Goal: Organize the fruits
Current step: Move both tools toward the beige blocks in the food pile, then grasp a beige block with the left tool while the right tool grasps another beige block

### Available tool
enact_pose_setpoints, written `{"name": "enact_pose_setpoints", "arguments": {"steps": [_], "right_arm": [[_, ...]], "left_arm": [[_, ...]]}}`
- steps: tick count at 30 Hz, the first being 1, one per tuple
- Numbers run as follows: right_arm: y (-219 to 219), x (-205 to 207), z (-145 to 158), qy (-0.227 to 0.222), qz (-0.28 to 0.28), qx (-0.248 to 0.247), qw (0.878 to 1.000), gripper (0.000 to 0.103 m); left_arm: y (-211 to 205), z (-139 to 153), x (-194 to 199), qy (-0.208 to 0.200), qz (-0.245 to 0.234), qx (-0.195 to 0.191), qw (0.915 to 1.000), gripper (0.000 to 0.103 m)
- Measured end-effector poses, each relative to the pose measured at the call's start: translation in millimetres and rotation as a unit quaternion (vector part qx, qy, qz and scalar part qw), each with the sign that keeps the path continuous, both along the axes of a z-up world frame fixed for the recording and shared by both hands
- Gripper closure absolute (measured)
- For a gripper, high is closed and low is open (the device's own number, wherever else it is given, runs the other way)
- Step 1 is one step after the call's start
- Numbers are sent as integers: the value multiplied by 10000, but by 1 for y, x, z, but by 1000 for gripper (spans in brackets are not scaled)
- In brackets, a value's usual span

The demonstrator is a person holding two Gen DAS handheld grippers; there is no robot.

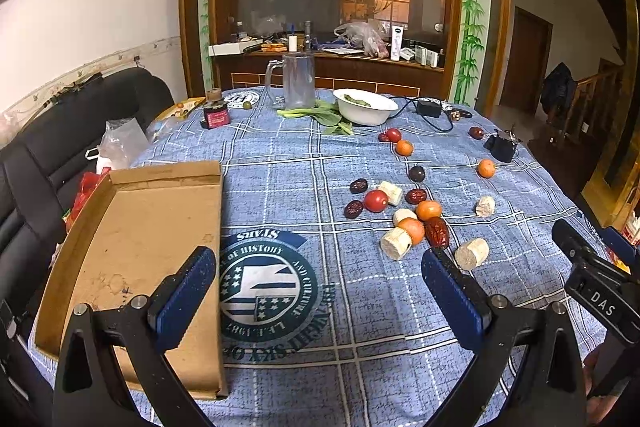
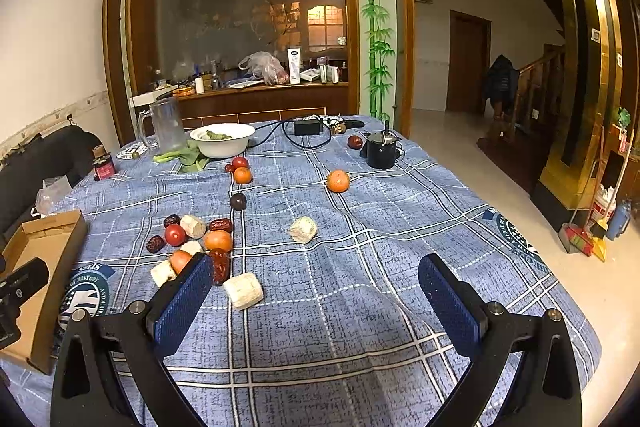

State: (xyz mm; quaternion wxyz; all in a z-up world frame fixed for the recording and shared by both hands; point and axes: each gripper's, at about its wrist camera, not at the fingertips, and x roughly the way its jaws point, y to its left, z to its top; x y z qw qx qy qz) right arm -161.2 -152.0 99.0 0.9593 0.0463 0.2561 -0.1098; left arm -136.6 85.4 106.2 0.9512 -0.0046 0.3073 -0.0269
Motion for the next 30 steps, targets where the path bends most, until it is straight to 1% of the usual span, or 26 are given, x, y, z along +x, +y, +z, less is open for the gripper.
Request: {"name": "enact_pose_setpoints", "arguments": {"steps": [10, 12, 16, 21, 26, 28, 29, 30], "right_arm": [[10, -6, -1, 9, 109, -61, 9999, 0], [11, -1, -6, 159, 181, -68, 9997, 0], [10, 10, -22, 517, 403, 104, 9978, 0], [9, 23, -35, 807, 602, 222, 9947, 1], [9, 43, -43, 1120, 934, 238, 9890, 1], [10, 53, -45, 1235, 1109, 285, 9857, 3], [10, 57, -47, 1287, 1184, 302, 9841, 6], [12, 62, -49, 1350, 1270, 318, 9822, 11]], "left_arm": [[7, -2, -7, 28, -2, -59, 10000, 0], [8, -4, -5, 75, 2, -77, 9999, 0], [10, -12, 3, 197, 24, -128, 9997, 0], [13, -24, 17, 409, -9, -214, 9989, 0], [10, -37, 35, 643, -210, -290, 9973, 0], [6, -41, 41, 699, -319, -309, 9966, 0], [4, -42, 45, 733, -416, -336, 9959, 2], [1, -42, 49, 772, -533, -380, 9949, 11]]}}
